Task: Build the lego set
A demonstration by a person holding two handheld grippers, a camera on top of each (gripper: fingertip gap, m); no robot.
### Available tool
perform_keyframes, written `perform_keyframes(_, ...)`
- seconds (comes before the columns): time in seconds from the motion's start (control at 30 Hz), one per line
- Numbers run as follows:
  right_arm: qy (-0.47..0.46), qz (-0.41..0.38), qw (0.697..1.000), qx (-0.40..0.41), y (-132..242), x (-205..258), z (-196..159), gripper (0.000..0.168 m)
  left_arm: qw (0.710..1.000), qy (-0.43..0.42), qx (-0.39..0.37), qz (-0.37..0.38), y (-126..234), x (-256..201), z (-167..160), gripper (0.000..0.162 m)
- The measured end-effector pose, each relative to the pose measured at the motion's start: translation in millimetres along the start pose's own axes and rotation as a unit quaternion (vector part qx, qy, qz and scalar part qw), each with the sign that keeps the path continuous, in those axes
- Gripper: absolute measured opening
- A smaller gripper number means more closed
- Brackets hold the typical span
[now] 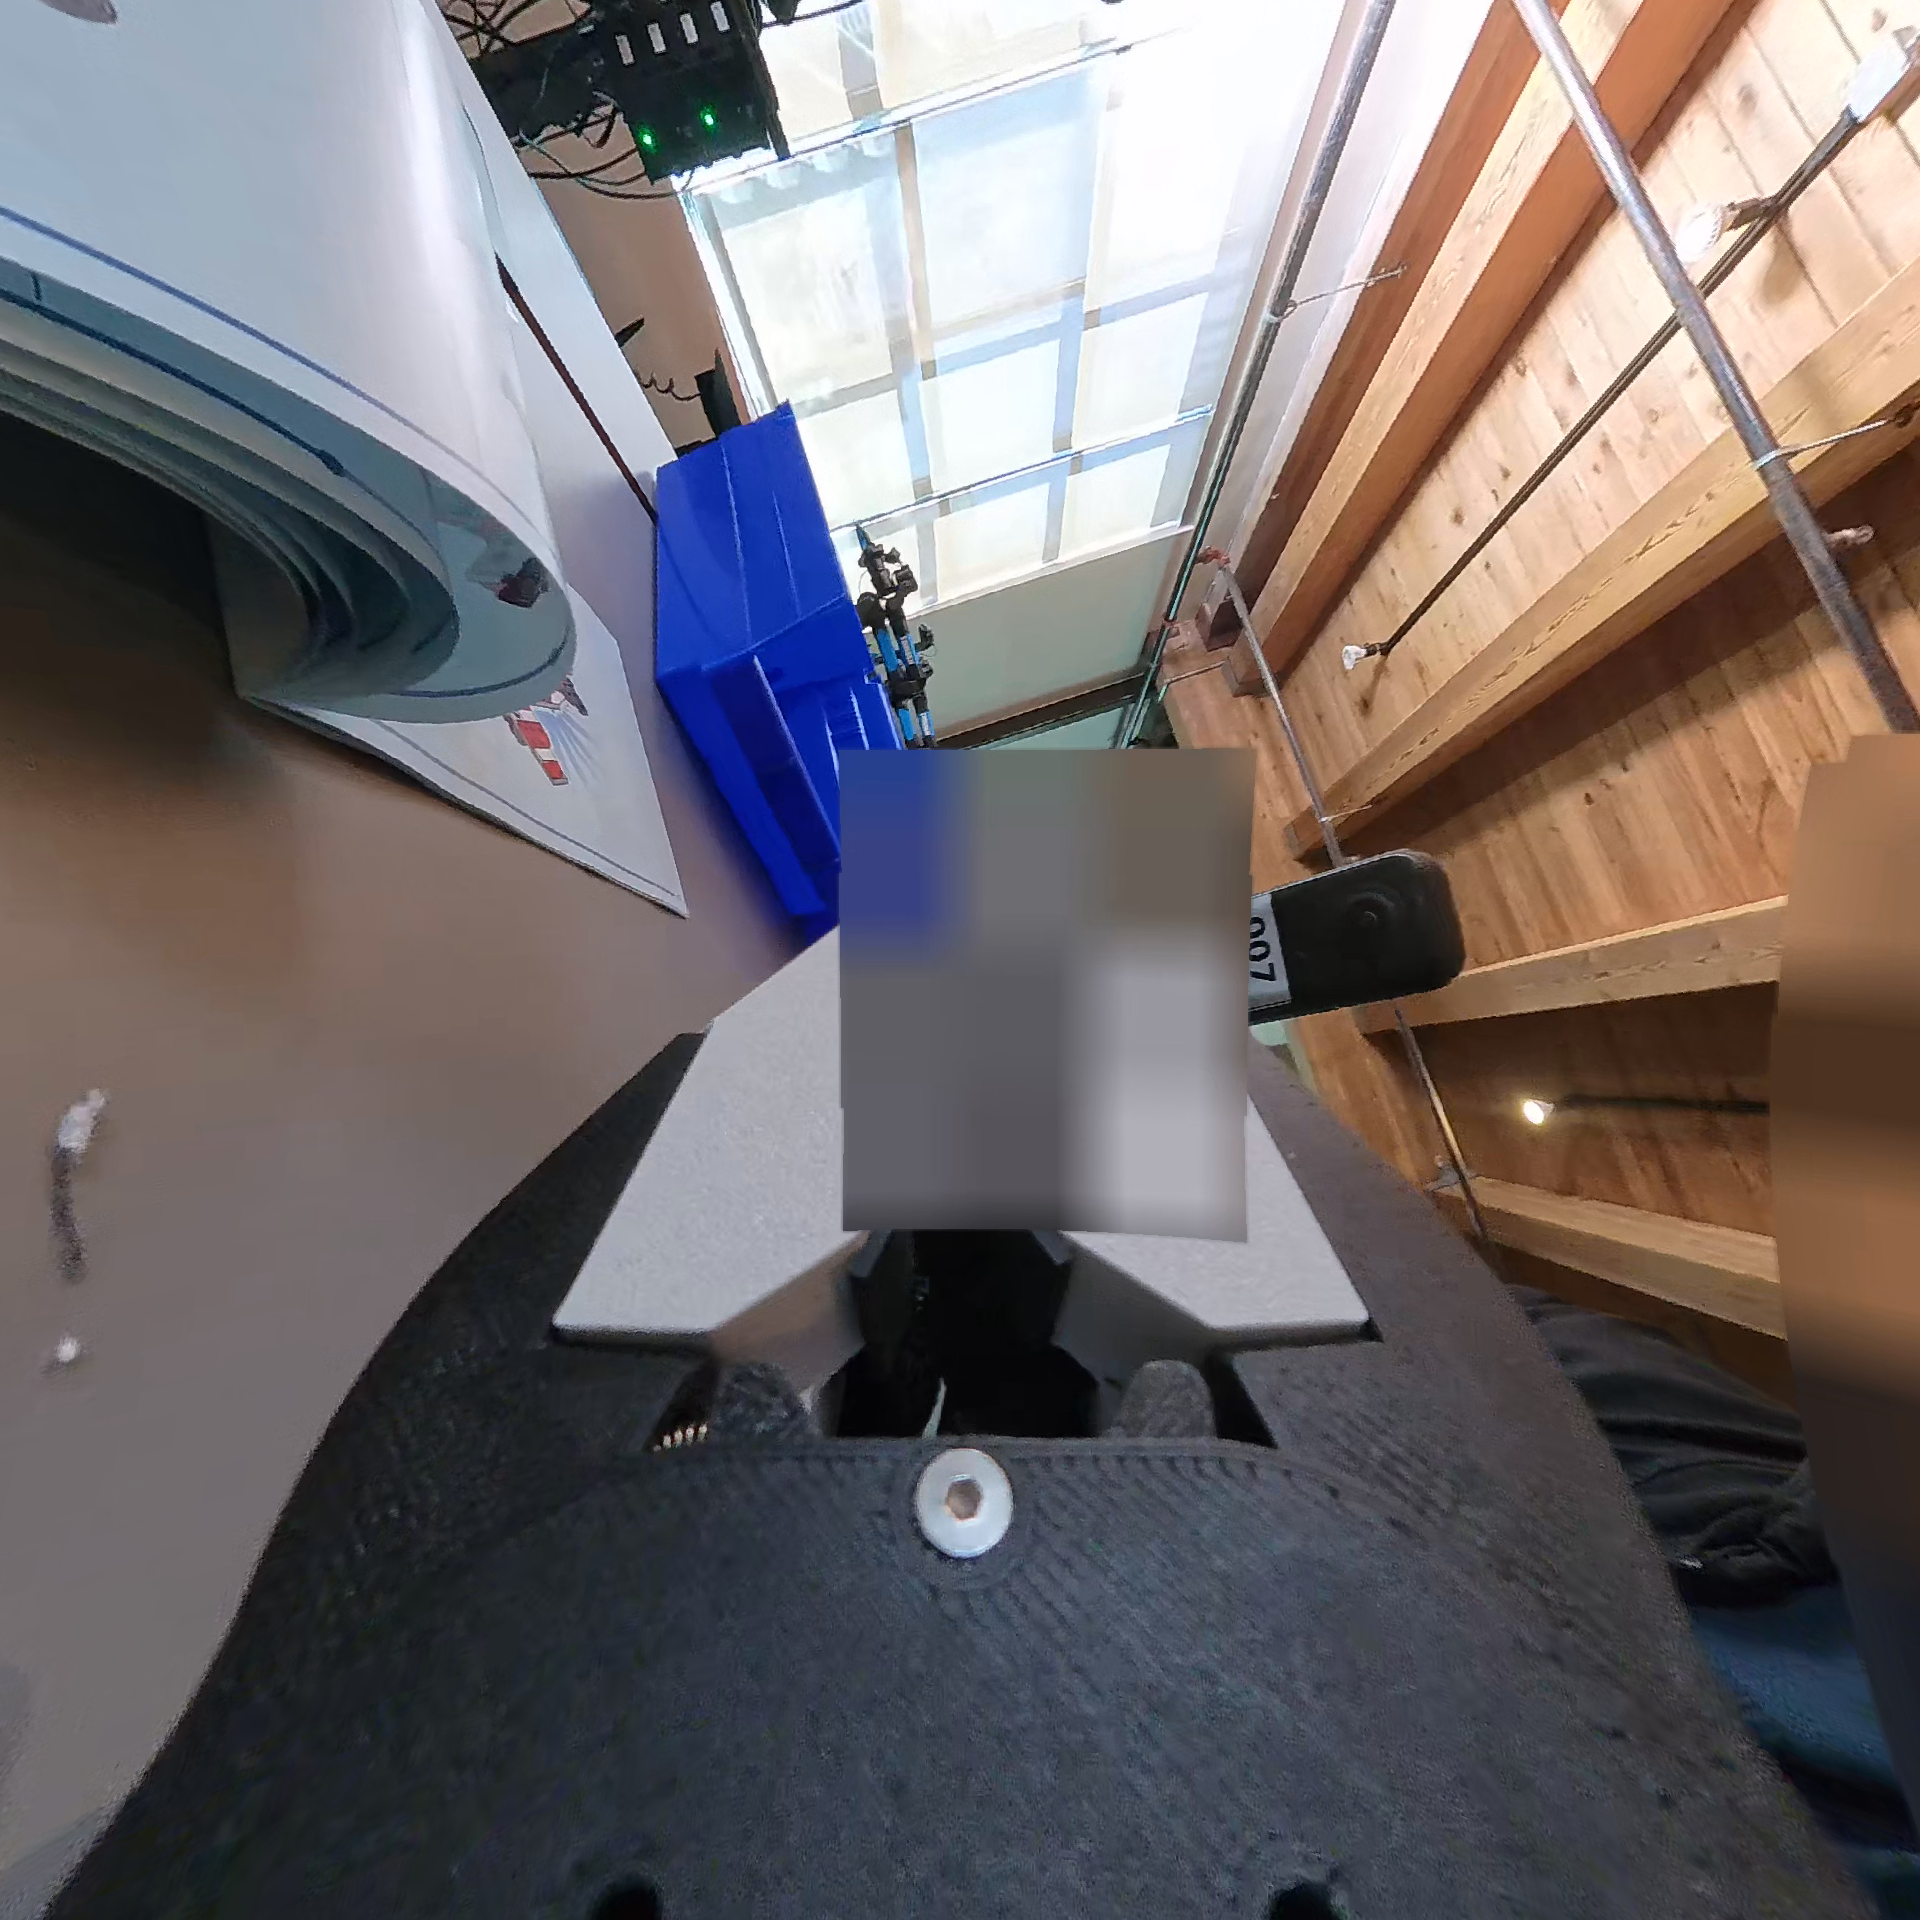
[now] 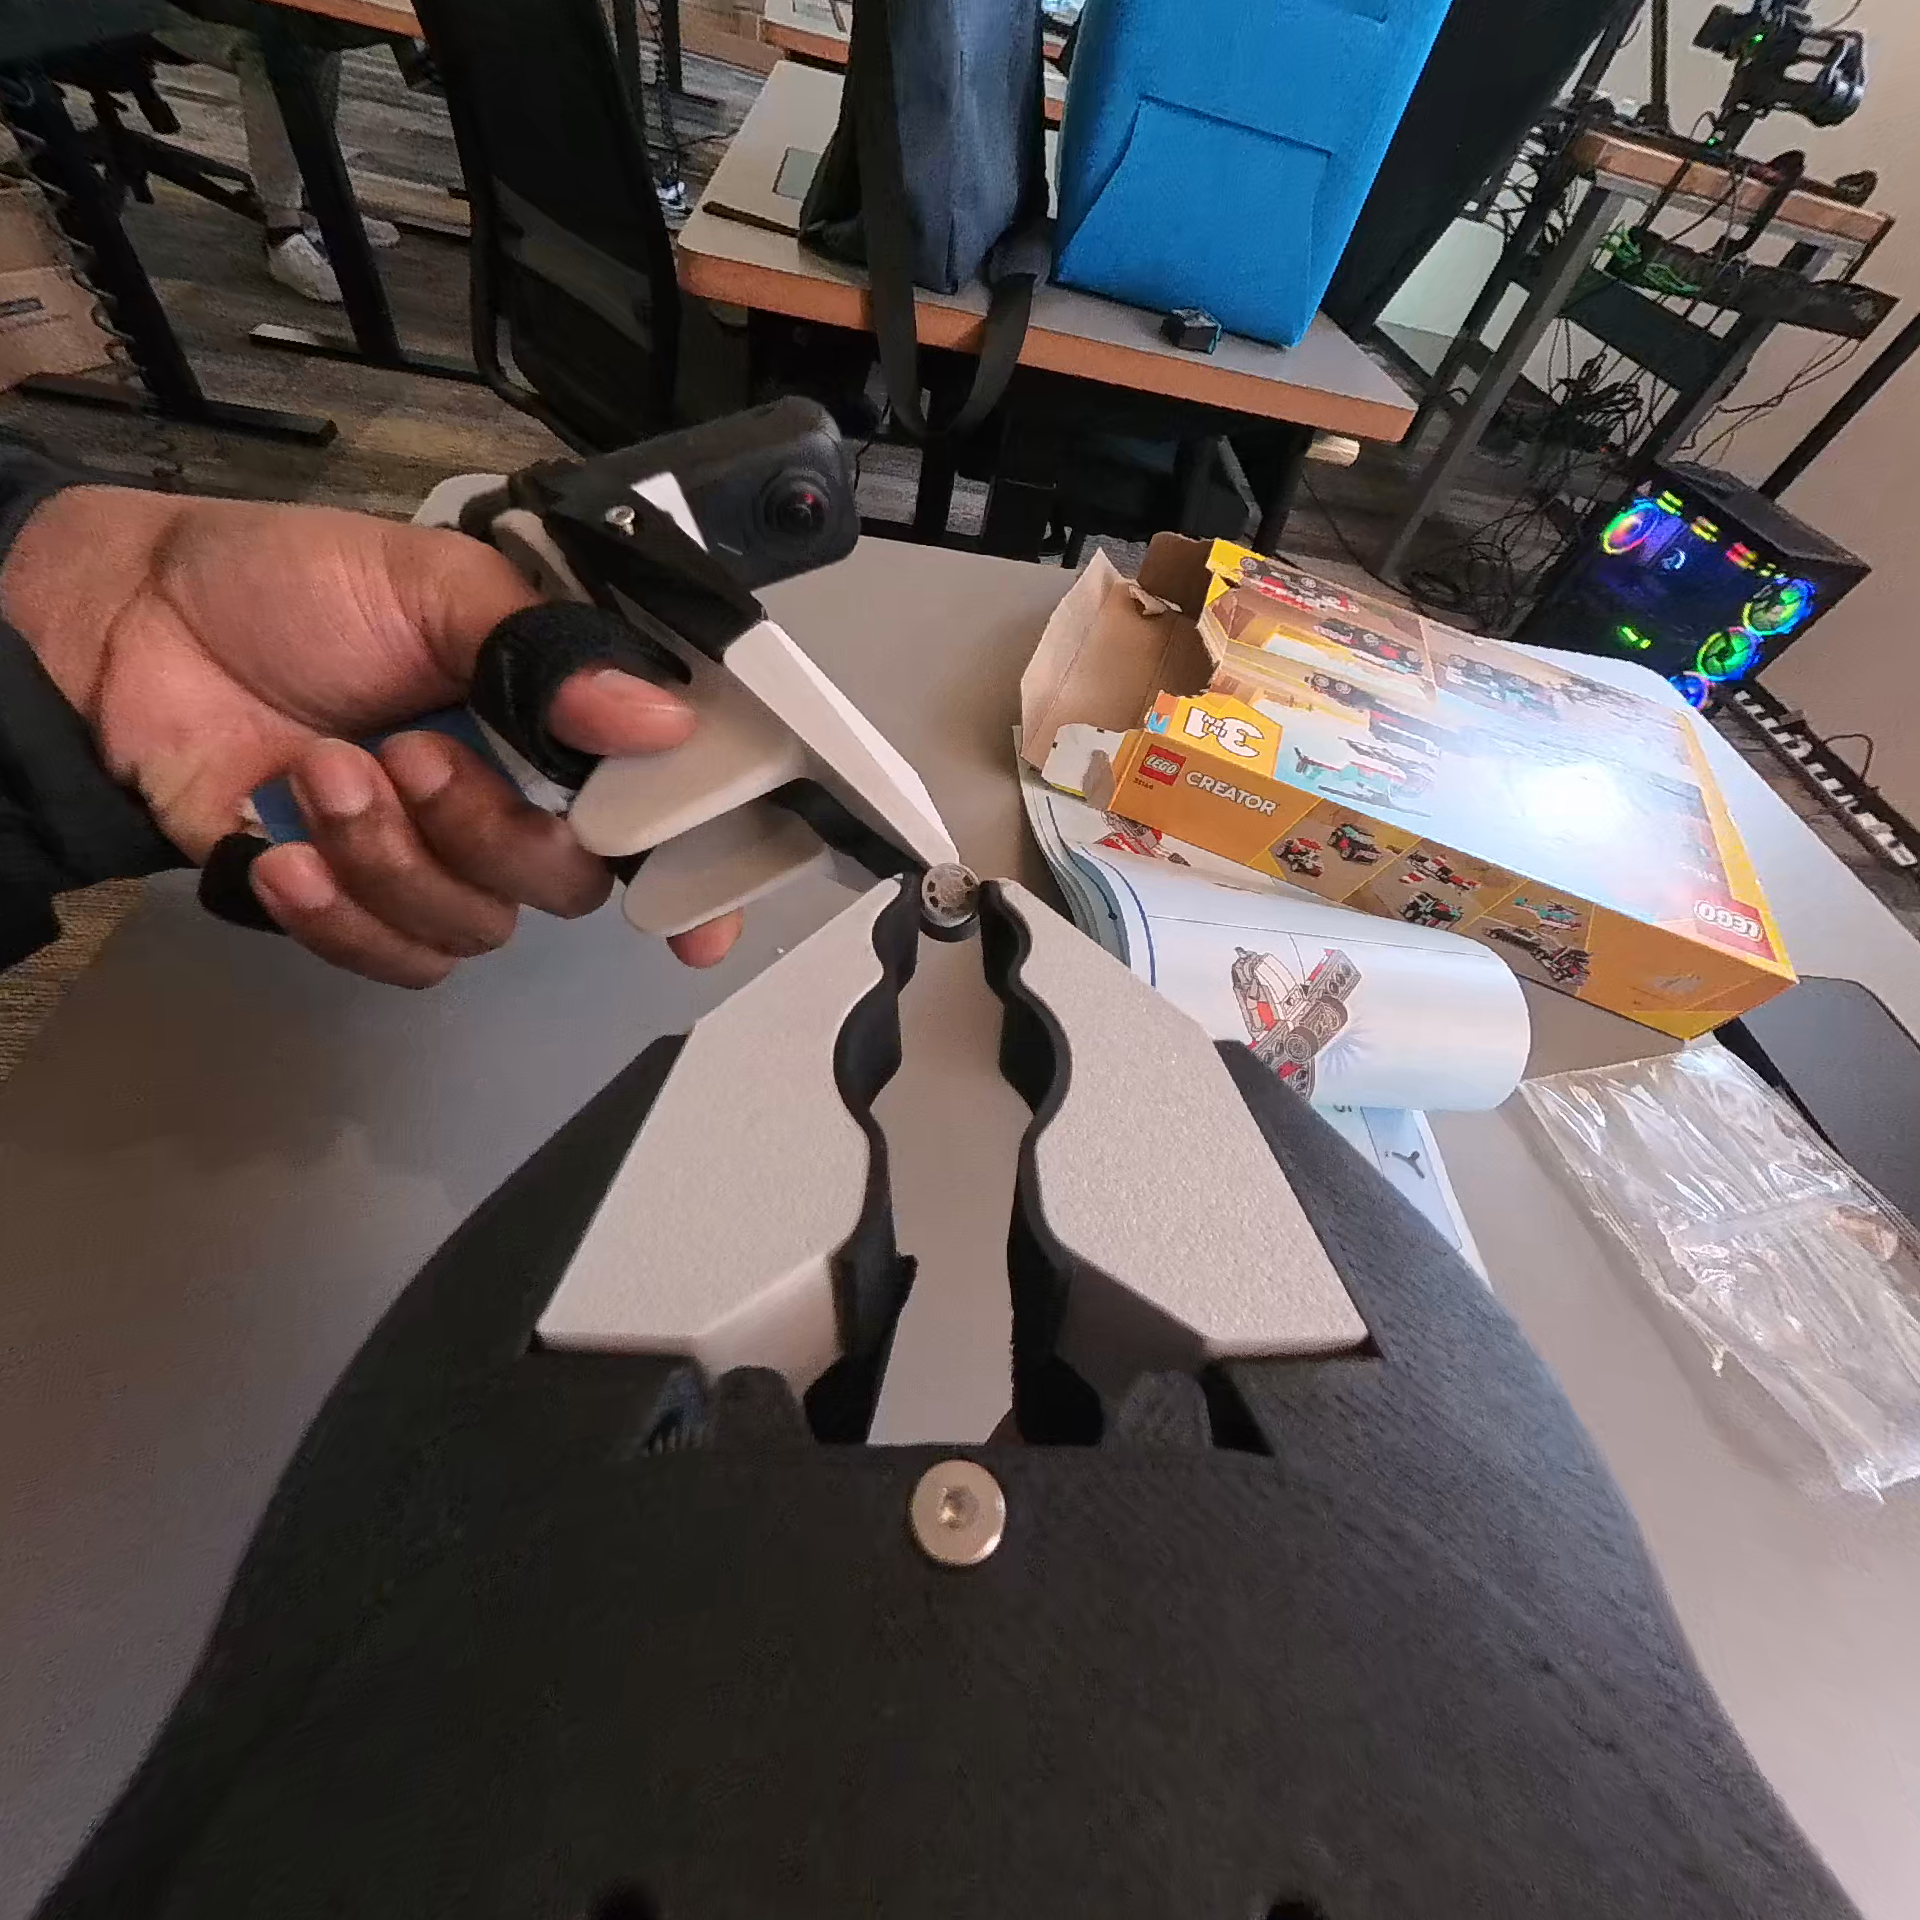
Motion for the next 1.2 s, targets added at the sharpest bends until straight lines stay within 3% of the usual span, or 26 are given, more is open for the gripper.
perform_keyframes(0.3,-0.019,-0.001,1.0,-0.001,5.4,-2.8,-0.9,0.011,0.999,0.037,-0.006,-0.035,-5.6,-2.3,-2.7,0.007)
perform_keyframes(1.07,0.011,-0.003,0.999,0.034,9.4,-2.1,-5.1,0.011,1.0,-0.008,0.012,0.0,-10.7,-5.0,-8.9,0.009)
perform_keyframes(1.2,0.01,-0.002,1.0,0.03,10.0,-1.6,-4.0,0.011,1.0,-0.012,0.017,0.001,-11.4,-5.6,-10.2,0.016)
Point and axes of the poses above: each gripper's, where its closed fingertips meet, y back along the fingers, z out of its top, x = y × z across the jaws, the point moved 3 cm from there along y, back along the fingers, and after that the axes turned 6 degrees about y, right-handed, at the moved point
